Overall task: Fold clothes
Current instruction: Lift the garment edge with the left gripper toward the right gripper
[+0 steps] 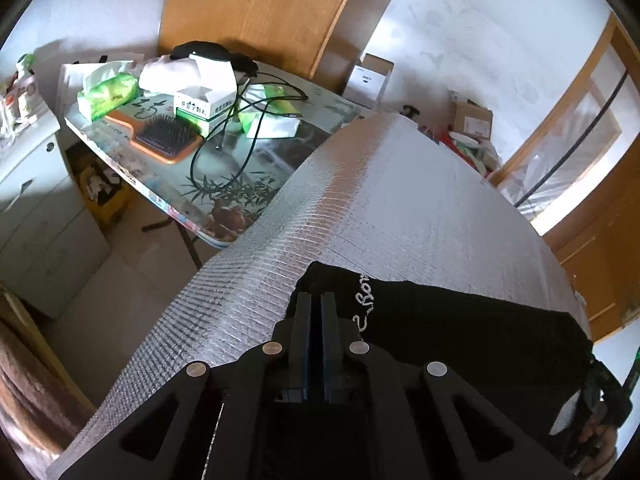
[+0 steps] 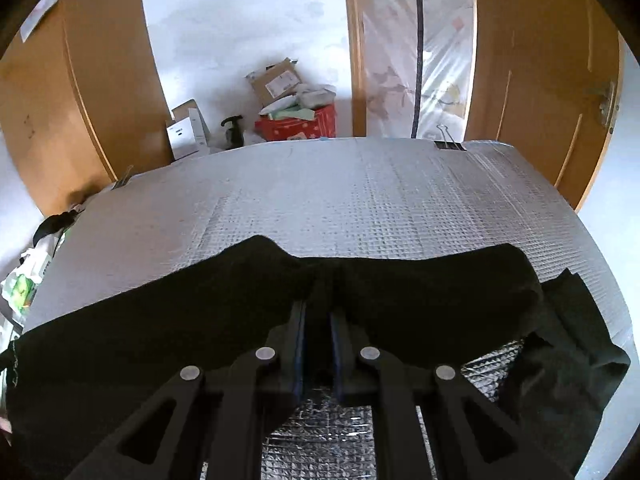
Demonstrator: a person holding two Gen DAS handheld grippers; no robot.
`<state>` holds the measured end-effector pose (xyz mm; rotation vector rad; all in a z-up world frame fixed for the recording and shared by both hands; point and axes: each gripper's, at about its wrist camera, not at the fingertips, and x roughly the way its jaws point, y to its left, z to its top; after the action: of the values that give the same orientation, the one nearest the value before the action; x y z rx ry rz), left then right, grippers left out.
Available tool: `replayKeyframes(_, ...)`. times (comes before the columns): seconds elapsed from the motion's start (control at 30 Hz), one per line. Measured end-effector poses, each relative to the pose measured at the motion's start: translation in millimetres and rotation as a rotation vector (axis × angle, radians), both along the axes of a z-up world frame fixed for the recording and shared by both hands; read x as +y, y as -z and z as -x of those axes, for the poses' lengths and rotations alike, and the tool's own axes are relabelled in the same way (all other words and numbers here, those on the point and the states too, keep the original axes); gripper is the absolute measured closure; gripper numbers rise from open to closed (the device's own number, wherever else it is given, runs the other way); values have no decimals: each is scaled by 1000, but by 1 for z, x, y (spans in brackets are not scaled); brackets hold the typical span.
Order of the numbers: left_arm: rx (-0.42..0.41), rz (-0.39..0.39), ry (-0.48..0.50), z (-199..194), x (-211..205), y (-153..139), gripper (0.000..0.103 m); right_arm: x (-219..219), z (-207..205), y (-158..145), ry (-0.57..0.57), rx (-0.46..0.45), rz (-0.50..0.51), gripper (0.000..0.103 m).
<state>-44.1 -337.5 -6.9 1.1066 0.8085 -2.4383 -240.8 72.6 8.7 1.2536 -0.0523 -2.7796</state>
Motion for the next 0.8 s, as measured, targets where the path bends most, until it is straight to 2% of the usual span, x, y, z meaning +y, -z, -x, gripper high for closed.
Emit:
replayKeyframes(0.17,1,-9,0,0,0,1,98,-4,-2,0,1,-1,-52,92)
replayKeyframes(0.23,5,-14,12,-3,1,-2,98,-8,-1,4,-28,-40,-79,92)
replayKeyframes(0.43,38,8,33,-22,0,-24,96,-4,-34,-23,-104,23,-21,87)
replayKeyframes(0.5,52,20,39,-34,0,-33,82,4,-47,-30,-129,27,-7,81)
replayKeyframes(0.57,65,34,42,-49,4,-41,82,11,-59,-37,-149,31,13,77)
replayKeyframes(0.7,96,32,94,-74,23,-51,82,39,-93,-46,-122,60,65,77)
replayKeyframes(0.8,114,21,178,-90,48,-53,81,65,-113,-46,-62,85,63,77)
